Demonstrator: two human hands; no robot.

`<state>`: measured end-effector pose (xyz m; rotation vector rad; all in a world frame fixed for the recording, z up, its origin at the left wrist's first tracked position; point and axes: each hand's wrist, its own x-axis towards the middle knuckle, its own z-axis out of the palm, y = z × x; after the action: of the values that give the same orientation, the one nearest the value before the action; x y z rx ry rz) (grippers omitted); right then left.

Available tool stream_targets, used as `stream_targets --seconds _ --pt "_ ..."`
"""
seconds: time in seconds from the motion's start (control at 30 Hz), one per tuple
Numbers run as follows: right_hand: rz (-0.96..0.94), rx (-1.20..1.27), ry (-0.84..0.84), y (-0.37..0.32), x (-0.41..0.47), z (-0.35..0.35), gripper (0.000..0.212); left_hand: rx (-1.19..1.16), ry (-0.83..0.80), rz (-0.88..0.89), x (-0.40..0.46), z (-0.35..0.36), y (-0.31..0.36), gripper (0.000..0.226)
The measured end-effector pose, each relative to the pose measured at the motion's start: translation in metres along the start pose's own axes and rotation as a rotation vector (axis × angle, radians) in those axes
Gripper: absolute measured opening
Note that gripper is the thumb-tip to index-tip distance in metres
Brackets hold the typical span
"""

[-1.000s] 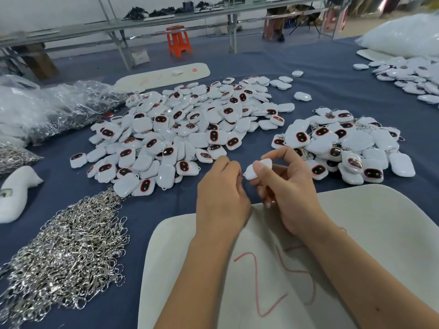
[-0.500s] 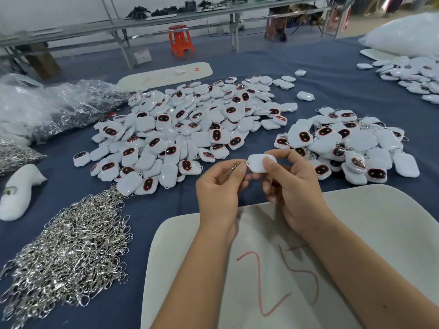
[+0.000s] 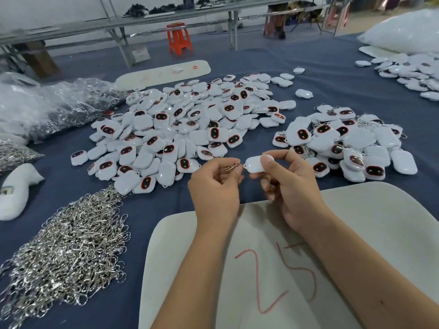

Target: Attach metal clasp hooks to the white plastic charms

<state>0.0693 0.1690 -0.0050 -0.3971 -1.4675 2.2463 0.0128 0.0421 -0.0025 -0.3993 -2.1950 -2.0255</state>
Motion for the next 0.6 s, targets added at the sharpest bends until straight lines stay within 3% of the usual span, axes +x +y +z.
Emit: stream_targets --seconds 0.23,0.37,0.47,0.6 --pt "-0.065 -0.122 -0.001 0.003 0.000 -0.001 0.013 0.462 -0.082 0.364 -0.001 -0.002 0.006 0.021" --pt "-0.137 -0.231 0.020 0.007 -0.001 -0.001 0.011 0.545 -0.100 0.359 -0.005 0.000 0.006 0.021" --pt "-0.130 -0.200 0.030 0.005 0.000 0.000 0.006 0.246 -0.044 0.131 -0.007 -0.002 0.006 0.015" --pt "-0.078 -0.061 -0.024 -0.002 0.001 -0.001 0.008 -0.440 -0.118 -0.396 -0.001 -0.003 0.013 0.020"
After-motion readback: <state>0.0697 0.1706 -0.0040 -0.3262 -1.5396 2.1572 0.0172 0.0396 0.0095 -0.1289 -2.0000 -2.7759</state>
